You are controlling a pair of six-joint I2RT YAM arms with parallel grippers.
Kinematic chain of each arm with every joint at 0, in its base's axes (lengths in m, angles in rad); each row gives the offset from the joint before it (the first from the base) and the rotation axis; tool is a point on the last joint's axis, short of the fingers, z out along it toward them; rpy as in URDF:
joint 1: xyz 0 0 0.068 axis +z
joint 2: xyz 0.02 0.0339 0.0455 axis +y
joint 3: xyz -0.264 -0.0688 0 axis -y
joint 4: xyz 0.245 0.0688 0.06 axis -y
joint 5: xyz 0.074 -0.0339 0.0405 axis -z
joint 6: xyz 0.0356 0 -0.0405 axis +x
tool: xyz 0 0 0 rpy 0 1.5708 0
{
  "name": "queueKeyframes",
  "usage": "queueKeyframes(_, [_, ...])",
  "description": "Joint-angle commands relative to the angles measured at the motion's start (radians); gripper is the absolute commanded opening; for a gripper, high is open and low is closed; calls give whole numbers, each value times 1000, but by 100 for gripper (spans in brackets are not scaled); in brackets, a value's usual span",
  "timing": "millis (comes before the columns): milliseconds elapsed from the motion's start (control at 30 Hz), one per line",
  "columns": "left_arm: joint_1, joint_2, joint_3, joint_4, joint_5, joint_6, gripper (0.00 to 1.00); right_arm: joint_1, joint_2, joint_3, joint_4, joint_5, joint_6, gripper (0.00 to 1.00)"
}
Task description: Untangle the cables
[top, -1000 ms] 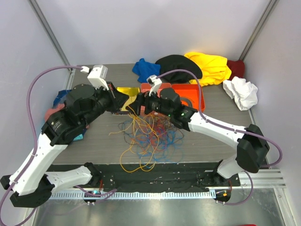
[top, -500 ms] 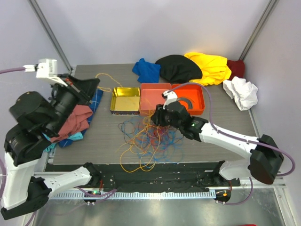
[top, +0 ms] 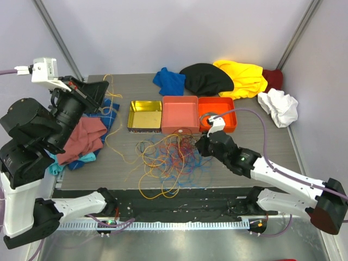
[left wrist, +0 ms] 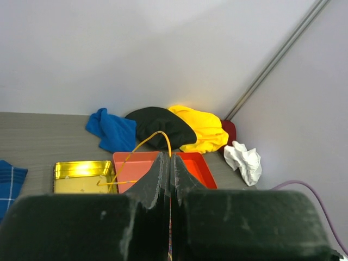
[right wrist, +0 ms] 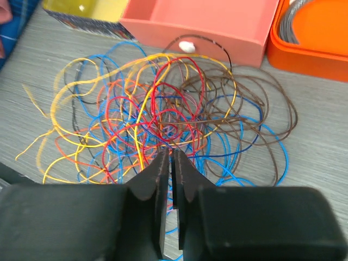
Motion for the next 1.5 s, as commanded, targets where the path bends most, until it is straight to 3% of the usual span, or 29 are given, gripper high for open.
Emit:
queueKeyframes(0, [-2, 25, 74, 5, -9, 40, 0, 2, -90, 6, 31, -19, 2, 22])
queueKeyframes(33, [-2, 28, 82, 8, -5, 41, 0, 2, -96, 12, 60, -50, -15, 40])
queueKeyframes(100, [-2, 46, 103, 10, 6, 41, 0, 3, -96, 27, 78, -97, -25, 58])
queueKeyframes(200, [-1, 68, 108, 39, 18, 41, 0, 5, -80, 50, 104, -128, -30, 66])
queueKeyframes(367, [-2, 153, 93, 68, -17, 61, 0, 6, -90, 64, 98, -105, -36, 66])
queueKeyframes(567, [-1, 256, 74, 111, -121, 90, 0, 3, -188, 95, 3, -43, -39, 66])
queueKeyframes(833, [22, 417, 116, 171, -161, 138, 0, 5, -270, 174, -129, 24, -70, 66])
queueKeyframes(1200, [171, 535, 223, 177, -29, 45, 0, 5, -296, 196, -178, 80, -110, 66])
queueKeyframes(1467, [176, 617, 251, 217, 94, -2, 0, 3, -279, 181, -160, 102, -121, 66])
